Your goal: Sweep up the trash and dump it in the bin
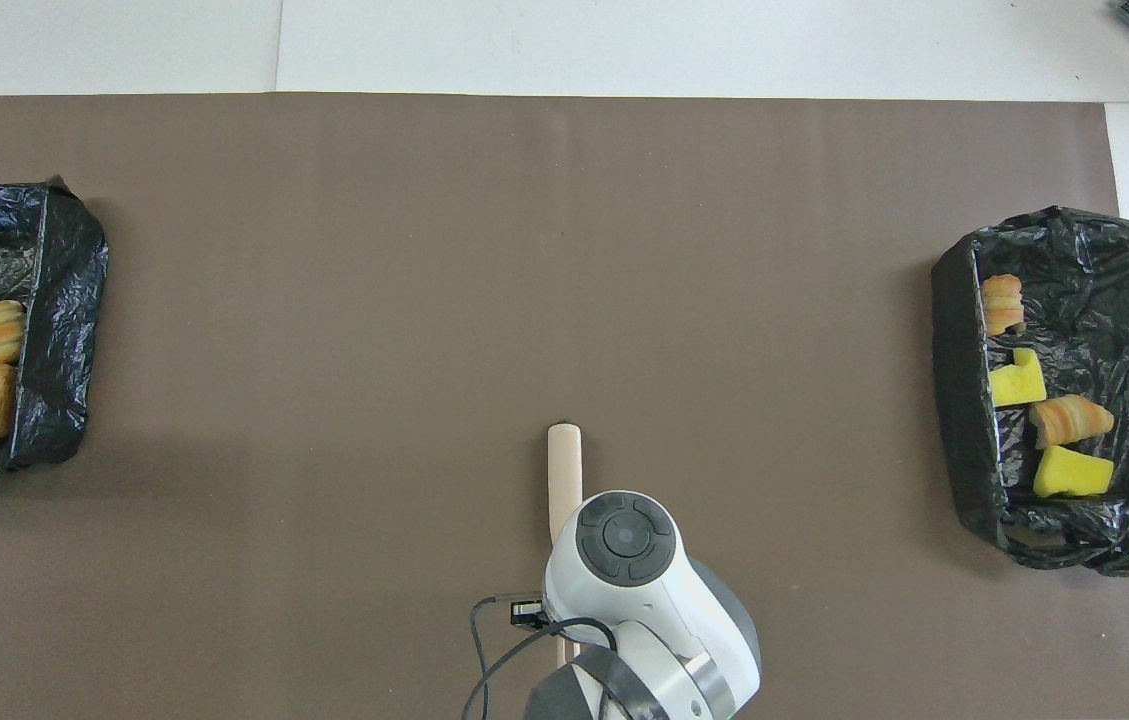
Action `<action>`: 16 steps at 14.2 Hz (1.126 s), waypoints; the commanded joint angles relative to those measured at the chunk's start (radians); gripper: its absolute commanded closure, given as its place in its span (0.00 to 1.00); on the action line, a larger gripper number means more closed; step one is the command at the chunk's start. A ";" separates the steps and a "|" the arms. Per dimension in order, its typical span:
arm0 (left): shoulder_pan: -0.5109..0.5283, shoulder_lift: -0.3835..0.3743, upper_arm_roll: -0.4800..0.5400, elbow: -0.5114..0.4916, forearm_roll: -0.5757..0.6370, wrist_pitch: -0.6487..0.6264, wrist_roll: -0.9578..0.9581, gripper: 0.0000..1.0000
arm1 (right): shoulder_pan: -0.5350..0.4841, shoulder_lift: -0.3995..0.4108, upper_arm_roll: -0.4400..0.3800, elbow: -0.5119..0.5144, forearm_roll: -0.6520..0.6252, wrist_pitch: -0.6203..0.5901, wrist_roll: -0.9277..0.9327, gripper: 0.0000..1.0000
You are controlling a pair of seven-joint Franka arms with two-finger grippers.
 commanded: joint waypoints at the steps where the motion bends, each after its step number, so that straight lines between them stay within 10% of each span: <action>1: -0.011 0.003 -0.008 0.021 0.054 -0.081 -0.042 1.00 | -0.007 0.019 0.008 -0.008 -0.004 0.030 -0.009 0.11; 10: -0.020 -0.011 -0.173 0.079 0.071 -0.253 -0.099 1.00 | -0.035 -0.021 -0.055 0.090 -0.108 -0.021 -0.011 0.00; 16: -0.021 -0.035 -0.388 0.064 -0.144 -0.489 -0.440 1.00 | -0.019 -0.061 -0.346 0.203 -0.341 -0.039 -0.126 0.00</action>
